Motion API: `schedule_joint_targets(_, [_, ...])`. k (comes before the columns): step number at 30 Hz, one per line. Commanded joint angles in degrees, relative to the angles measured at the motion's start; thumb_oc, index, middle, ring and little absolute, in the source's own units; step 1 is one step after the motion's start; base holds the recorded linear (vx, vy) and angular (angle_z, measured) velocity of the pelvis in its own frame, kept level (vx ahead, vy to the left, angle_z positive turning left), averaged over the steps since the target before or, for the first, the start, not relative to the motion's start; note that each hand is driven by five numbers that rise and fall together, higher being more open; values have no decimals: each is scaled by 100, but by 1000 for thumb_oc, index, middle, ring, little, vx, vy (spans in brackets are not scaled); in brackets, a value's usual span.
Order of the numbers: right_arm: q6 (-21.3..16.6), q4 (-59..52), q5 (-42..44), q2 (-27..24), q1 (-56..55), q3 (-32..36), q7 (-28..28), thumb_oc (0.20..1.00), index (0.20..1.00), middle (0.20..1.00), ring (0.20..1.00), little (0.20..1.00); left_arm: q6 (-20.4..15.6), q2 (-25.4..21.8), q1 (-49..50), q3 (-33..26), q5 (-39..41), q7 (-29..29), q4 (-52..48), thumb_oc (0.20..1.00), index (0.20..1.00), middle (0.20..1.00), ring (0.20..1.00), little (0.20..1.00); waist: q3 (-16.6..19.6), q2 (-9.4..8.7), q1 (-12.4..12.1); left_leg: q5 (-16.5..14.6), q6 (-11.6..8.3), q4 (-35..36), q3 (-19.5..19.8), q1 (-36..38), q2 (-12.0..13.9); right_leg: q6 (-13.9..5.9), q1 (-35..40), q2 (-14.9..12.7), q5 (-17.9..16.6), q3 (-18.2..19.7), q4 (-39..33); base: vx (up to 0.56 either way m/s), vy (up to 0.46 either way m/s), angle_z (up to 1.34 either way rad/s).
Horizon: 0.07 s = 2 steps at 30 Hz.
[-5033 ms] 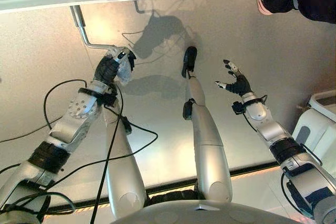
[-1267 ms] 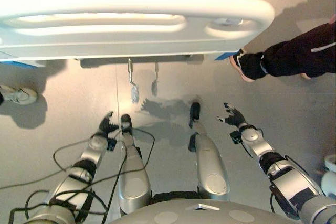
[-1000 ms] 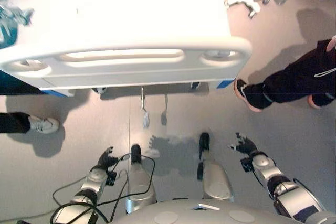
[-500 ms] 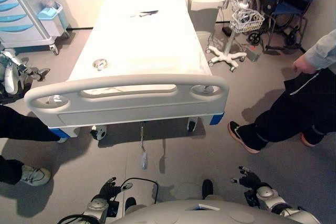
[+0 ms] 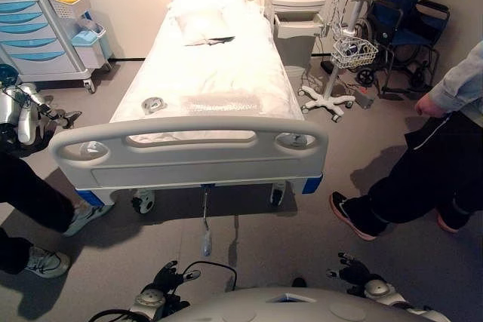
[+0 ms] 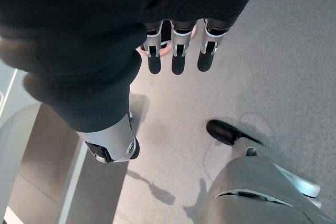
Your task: Raise the hospital bed
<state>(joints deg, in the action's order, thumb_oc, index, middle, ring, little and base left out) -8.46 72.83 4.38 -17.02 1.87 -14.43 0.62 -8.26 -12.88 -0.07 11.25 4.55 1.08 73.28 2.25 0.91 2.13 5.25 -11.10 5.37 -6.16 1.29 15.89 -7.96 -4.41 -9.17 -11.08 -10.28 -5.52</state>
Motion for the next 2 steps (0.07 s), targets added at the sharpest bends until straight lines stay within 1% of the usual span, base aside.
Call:
schedule_joint_targets(1, [-42, 177, -28, 97, 385, 14, -97, 1000, 1000, 1000, 1000, 1000, -231, -148, -318, 44, -214, 8, 143, 1000, 1000, 1000, 1000, 1000, -300, -192, -22, 3, 197, -37, -32, 64, -270, -372, 872, -125, 667, -204, 52, 0, 0, 0])
schedule_joint_targets(2, [-42, 177, -28, 97, 385, 14, -97, 1000, 1000, 1000, 1000, 1000, -231, -148, -318, 44, -214, 8, 144, 1000, 1000, 1000, 1000, 1000, -302, -192, -21, 3, 197, -37, -32, 66, -270, -372, 874, -125, 668, -204, 52, 41, -11, 1])
